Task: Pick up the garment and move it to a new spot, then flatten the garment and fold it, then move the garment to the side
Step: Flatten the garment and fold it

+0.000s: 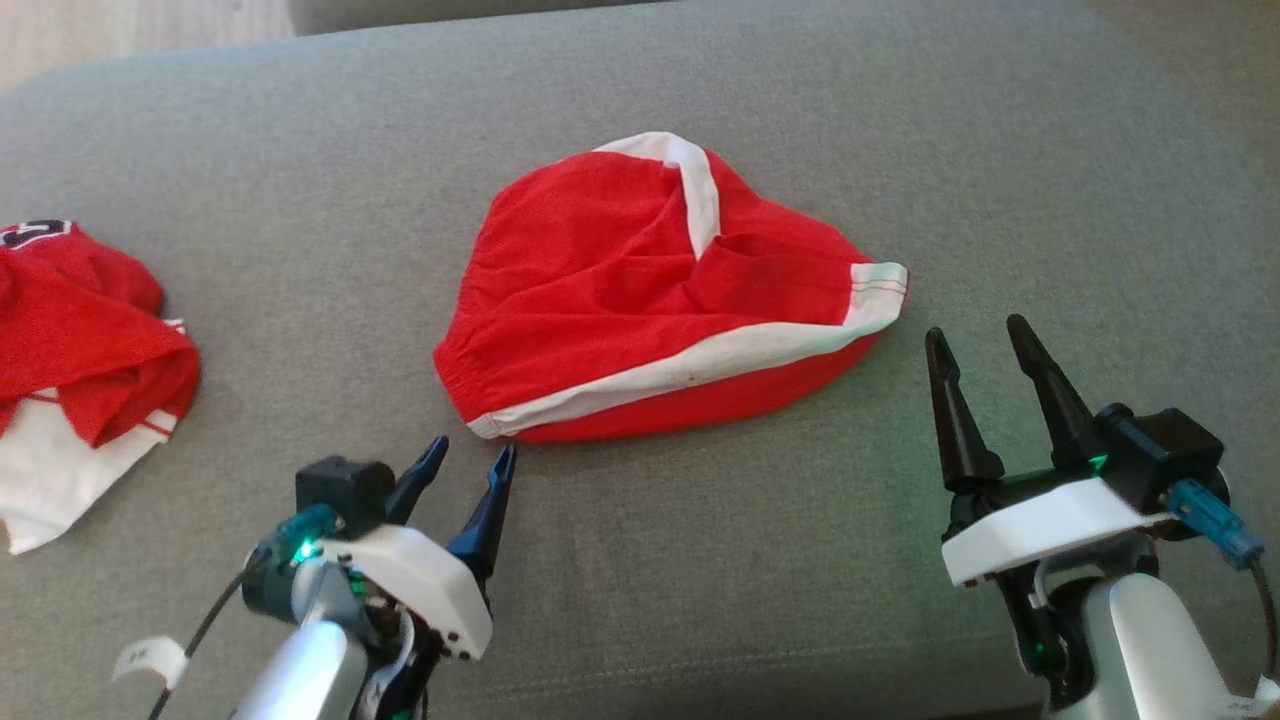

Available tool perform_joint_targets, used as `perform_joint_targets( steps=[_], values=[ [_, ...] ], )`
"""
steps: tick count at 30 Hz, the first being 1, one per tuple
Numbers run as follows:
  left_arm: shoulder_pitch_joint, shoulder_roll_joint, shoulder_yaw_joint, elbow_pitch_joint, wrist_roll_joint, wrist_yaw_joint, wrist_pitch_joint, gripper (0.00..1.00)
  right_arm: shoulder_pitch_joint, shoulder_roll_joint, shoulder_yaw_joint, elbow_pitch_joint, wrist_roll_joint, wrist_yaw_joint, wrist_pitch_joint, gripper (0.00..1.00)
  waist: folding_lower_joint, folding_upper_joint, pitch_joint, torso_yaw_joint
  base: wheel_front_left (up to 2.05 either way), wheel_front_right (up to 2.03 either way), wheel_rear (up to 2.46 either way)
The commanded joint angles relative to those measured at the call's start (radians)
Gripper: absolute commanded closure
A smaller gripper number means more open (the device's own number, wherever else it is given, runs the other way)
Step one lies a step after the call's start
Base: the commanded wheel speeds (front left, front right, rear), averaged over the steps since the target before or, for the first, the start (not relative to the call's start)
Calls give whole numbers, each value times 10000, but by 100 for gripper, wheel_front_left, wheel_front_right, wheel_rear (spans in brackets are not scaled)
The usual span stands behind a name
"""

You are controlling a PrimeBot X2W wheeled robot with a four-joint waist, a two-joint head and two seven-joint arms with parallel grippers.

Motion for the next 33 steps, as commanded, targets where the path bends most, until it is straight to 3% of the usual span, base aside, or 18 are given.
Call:
perform_joint_targets(
  steps=[1, 8, 12, 13, 14, 15, 16, 24, 33],
  values=[
    [-564, 57, 371, -177, -35, -49, -53, 0, -358, -10, 269, -341, 36, 37, -15, 0, 0, 0, 110, -98, 0, 0, 0],
    [-965, 132, 494, 320, -145, -191, -273, 0, -434, -10, 236, -350, 48, 37, -31, 0, 0, 0, 339, -253, 0, 0, 0],
    [-1057, 95, 437, 423, -414, -527, -223, 0, -452, -10, 158, -335, 34, 37, -43, 0, 0, 0, 435, -231, 0, 0, 0],
    [-1090, 92, 422, 433, -464, -595, -211, 31, -463, -10, 132, -328, -2, 37, -34, 0, 0, 0, 456, -215, 0, 0, 0],
    [-1124, 82, 418, 421, -507, -660, -256, 56, -476, -10, 115, -326, -22, 37, -30, 0, 0, 0, 478, -203, 0, 0, 0],
    [-1154, 70, 413, 418, -552, -716, -293, 73, -493, -10, 103, -324, -30, 37, -25, 0, 0, 0, 496, -191, 0, 0, 0],
    [-1181, 68, 384, 435, -585, -769, -282, 100, -513, -10, 91, -324, -38, 37, -18, 0, 0, 0, 513, -177, 0, 0, 0],
    [-1354, 90, 310, 466, -582, -841, -485, 100, -1018, -103, -387, 270, -168, 37, 201, 0, 0, 0, 634, -49, 0, 0, 0],
    [-1670, 61, 223, 497, -482, -836, -737, 100, -2315, -1316, 421, 1792, 172, 37, 1221, 0, 0, 0, 1059, 370, 0, 0, 0]
  ],
)
